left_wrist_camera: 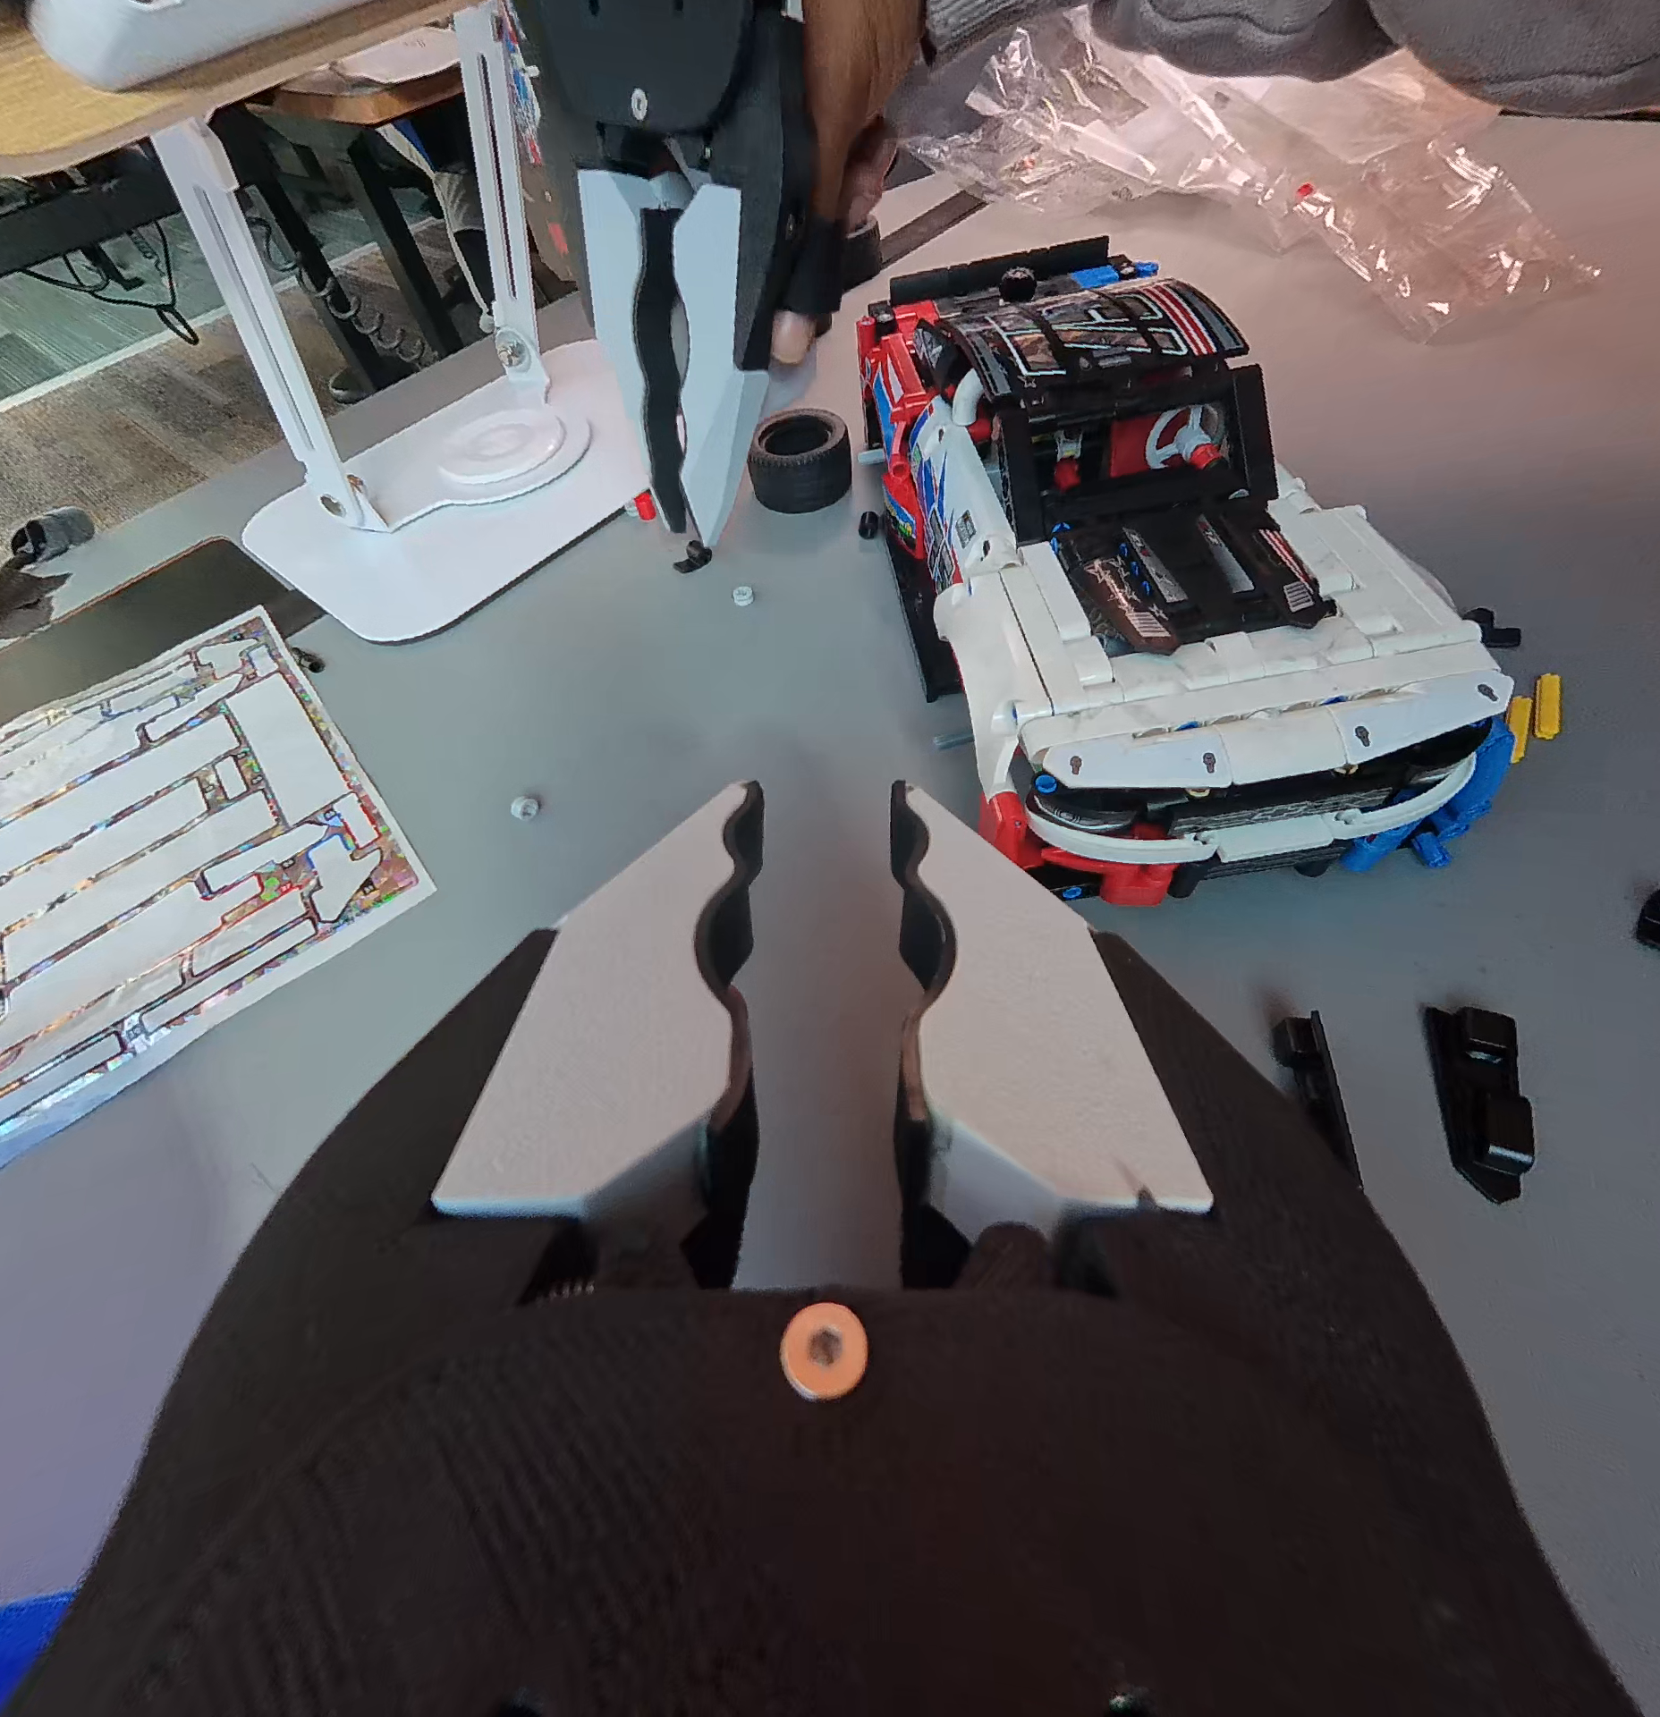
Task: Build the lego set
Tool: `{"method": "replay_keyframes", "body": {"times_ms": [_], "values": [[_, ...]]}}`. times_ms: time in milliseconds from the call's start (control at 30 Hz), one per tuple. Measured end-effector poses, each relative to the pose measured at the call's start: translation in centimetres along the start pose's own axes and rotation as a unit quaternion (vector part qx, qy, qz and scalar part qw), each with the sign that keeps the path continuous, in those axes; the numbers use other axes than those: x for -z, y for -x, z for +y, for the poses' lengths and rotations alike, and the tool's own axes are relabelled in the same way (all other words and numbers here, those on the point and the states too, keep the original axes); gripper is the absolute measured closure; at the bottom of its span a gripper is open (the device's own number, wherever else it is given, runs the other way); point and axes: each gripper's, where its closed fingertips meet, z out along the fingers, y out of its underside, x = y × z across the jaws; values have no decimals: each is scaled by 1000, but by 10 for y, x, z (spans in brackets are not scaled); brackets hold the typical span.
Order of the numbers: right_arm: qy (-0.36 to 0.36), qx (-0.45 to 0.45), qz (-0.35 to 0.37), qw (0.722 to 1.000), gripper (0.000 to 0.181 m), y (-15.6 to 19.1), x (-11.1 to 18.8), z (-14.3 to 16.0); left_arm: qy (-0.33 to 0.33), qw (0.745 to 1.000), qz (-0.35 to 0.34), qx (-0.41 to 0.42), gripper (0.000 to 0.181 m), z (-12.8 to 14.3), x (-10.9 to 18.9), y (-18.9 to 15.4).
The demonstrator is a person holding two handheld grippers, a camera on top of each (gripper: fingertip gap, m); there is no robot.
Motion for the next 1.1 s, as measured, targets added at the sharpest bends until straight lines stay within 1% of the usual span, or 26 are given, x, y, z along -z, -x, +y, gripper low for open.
{"method": "replay_keyframes", "body": {"times_ms": [100, 133, 167, 233, 267, 333, 400, 500, 567, 633, 767, 900, 1100], "values": [[24, 4, 0, 1000, 170, -5, -8, 3, 1, 1000, -1, 0, 156, 0, 0, 1], [31, 5, -2, 1000, 173, -6, -10, 4, 0, 1000, -2, 0, 156, 0, 1, 1], [31, 7, -10, 999, 176, -4, -11, 2, -1, 1000, -2, 1, 156, 0, 1, 1], [31, 9, -12, 999, 176, -5, -13, -3, -2, 1000, -2, 1, 156, -1, 1, 2], [16, 5, -19, 1000, 176, -3, -12, -9, -1, 1000, -2, 1, 156, -1, 1, 2], [-39, -18, -33, 999, 176, 0, -4, -30, -1, 1000, -2, 0, 156, 0, 1, 2], [-106, -30, -38, 993, 177, 1, 12, -53, -1, 1000, -3, 0, 156, -1, 1, 2], [-202, -52, -48, 977, 176, 8, 42, -81, -1, 1000, -3, 0, 156, -1, 1, 2], [-256, -67, -53, 963, 177, 13, 63, -93, 0, 1000, -2, -1, 156, 0, 1, 2], [-313, -91, -68, 943, 177, 20, 87, -103, 1, 1000, -2, -3, 156, 0, 1, 1], [-398, -122, -93, 905, 176, 39, 124, -111, 3, 1000, -2, -4, 156, 1, 0, 1], [-467, -121, -125, 867, 177, 77, 160, -115, 6, 1000, -3, -6, 156, 2, -1, 1], [-549, -72, -161, 817, 177, 163, 215, -123, 9, 1000, -8, -6, 157, 5, -2, 2]]}}
